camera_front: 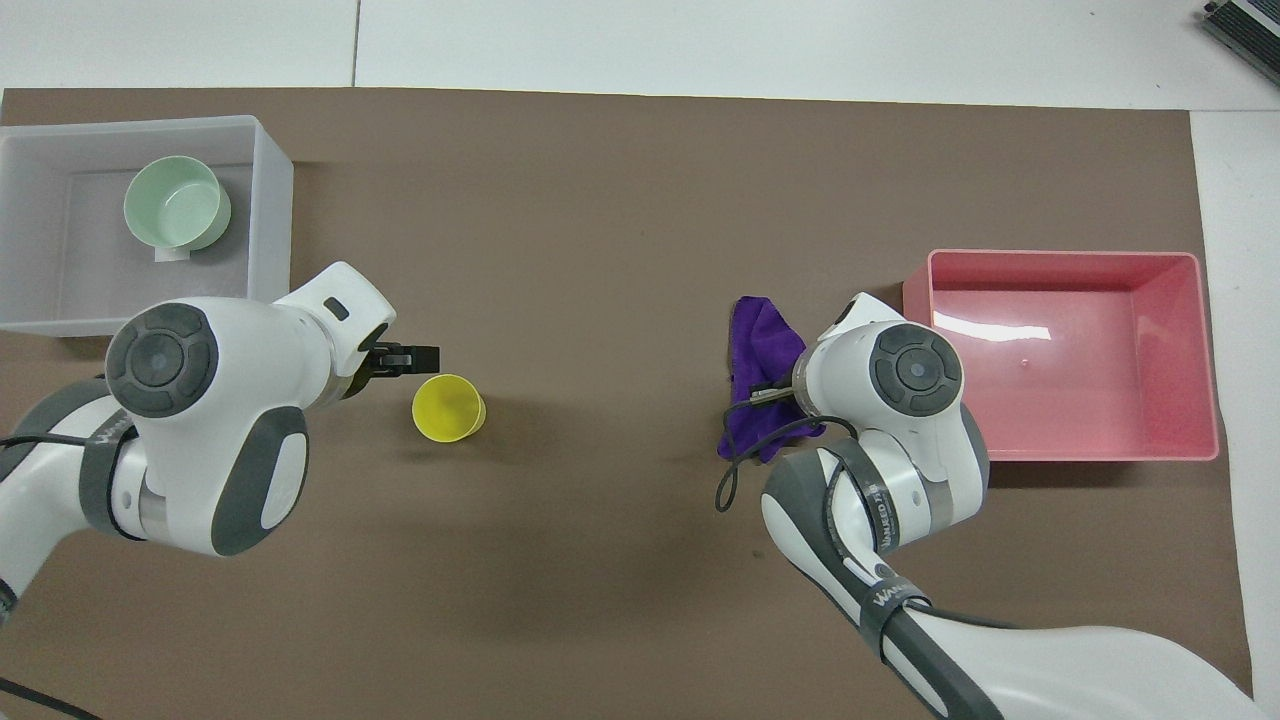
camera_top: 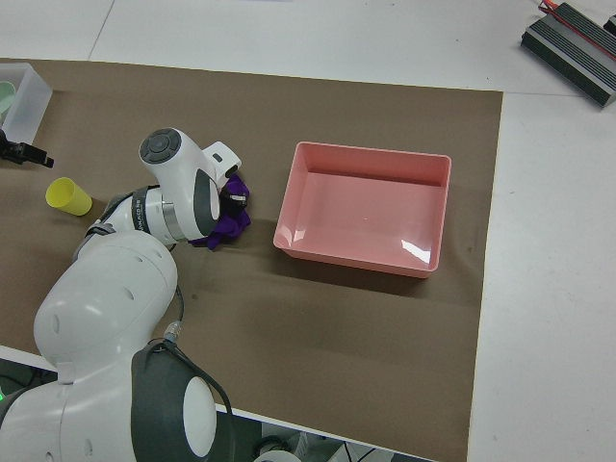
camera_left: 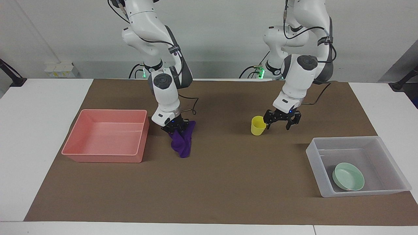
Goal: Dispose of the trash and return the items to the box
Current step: 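Lift the cloth with the right gripper while the left gripper grasps the cup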
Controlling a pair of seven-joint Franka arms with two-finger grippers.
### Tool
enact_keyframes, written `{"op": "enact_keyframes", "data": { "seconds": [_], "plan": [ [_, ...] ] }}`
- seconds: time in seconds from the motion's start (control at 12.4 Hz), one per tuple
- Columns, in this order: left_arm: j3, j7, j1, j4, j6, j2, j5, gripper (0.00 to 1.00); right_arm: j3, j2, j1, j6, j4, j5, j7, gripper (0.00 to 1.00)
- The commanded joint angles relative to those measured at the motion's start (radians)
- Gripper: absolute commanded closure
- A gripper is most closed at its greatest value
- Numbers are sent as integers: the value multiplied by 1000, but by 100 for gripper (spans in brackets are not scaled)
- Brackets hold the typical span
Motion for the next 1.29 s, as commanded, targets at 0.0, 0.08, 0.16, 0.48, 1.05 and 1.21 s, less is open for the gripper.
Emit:
{"op": "enact_keyframes", "data": {
  "seconds": [0.0, 0.08, 0.16, 0.48, 1.05, 1.21],
  "plan": [
    [17, -13, -35, -84, 32, -45, -1, 1, -4, -24, 2, -102, 50, 7, 45, 100],
    [16, -13, -35, -113, 48, -45, -1, 8, -3, -41, 2, -141, 73, 5, 85, 100],
    [16, -13, -35, -142, 73, -52, -1, 12, -3, -61, 2, -175, 95, 5, 118, 100],
    [14, -16, -60, -158, 82, -58, -1, 92, -4, -172, -3, -409, 213, 5, 172, 100],
    [19, -3, -78, -99, 47, -58, 0, 100, -15, -305, -203, -568, 282, -13, 4, 100],
    [26, 13, -51, -23, -26, -55, 0, 100, -14, -311, -308, -559, 267, -13, -157, 100]
  ]
}}
